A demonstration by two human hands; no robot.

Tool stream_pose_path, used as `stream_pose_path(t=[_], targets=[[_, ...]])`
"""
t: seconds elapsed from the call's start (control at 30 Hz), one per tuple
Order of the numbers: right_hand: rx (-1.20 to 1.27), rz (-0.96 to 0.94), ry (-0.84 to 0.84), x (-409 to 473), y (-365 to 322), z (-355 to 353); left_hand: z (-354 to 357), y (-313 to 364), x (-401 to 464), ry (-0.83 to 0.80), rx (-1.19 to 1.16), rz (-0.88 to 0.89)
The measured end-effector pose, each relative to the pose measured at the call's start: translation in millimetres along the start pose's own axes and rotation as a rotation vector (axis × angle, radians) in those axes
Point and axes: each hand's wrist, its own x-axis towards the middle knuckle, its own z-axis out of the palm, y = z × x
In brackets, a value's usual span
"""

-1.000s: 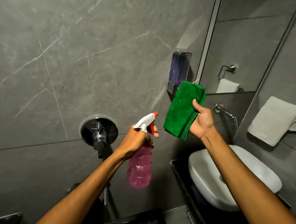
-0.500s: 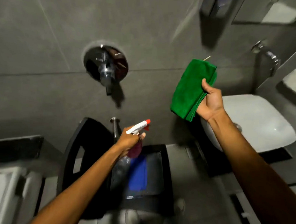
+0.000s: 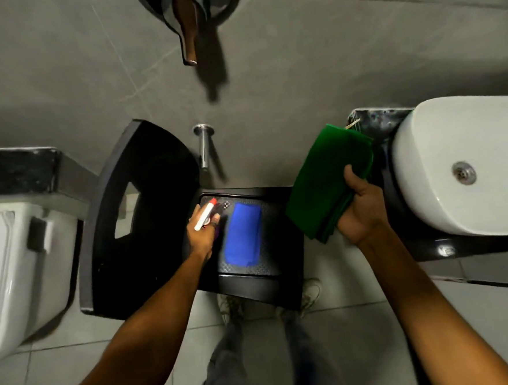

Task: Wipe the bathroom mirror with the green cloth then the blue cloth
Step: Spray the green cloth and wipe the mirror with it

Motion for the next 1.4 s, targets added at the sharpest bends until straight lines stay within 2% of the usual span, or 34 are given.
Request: stream_pose_path(t=[0.17, 0.27, 0.33, 0.4, 0.5, 0.6, 0.67, 0.73, 0.9, 0.97, 1.1, 1.2, 1.27, 1.3, 1.4], targets=[[0.016, 0.010, -0.010, 1.4, 7.1, -6.9, -1.1, -9.2, 11.2, 0.027, 0.017, 0.034], [0.019, 0.021, 0.015, -2.7, 4.9, -7.7, 3.0, -15.8, 1.3, 0.118, 0.092, -0.151], [0.044, 0.030, 0.031, -10.6, -2.3, -5.2, 16.5, -15.4, -22.0, 0.110, 0.086, -0.249], [0.064, 0.024, 0.027, -17.2, -12.5, 0.0, 40.6, 1.1, -43.0, -0.075, 0.016, -0.279], [0.094, -0.019, -0.019, -29.5, -41.4, 9.7, 86.0, 65.4, -73.5, -0.634, -0.169, -0.308], [0.146, -0.080, -0.093, -45.7, -86.3, 19.0, 123.7, 154.2, -114.9, -0.994, -0.236, -0.241], [0.177, -0.153, -0.132, -56.2, -125.7, 25.0, 140.5, 208.8, -146.9, -1.082, -0.071, -0.121], [0.207, -0.263, -0.162, -65.4, -165.2, 26.7, 153.5, 253.3, -174.2, -1.102, 0.112, -0.004], [0.407, -0.487, -0.184, -82.9, -219.7, 26.6, 190.2, 322.7, -248.3, -1.095, 0.146, 0.057], [0.522, -0.567, -0.196, -85.4, -235.7, 35.2, 206.0, 341.2, -276.5, -1.090, 0.239, 0.201], [0.679, -0.704, -0.221, -83.1, -299.1, 56.9, 226.4, 403.5, -309.1, -0.951, 0.625, 0.682], [0.721, -0.788, -0.172, -87.6, -356.8, 68.3, 243.3, 468.2, -329.3, -0.641, 0.874, 1.111], [0.703, -0.836, -0.121, -91.2, -390.8, 68.9, 258.2, 511.2, -343.4, -0.424, 0.895, 1.471], [0.711, -0.861, -0.116, -91.8, -403.4, 67.4, 264.5, 530.2, -350.0, -0.370, 0.851, 1.605], [0.702, -0.930, -0.125, -91.6, -448.4, 67.1, 282.8, 597.0, -366.4, -0.254, 0.718, 1.869]])
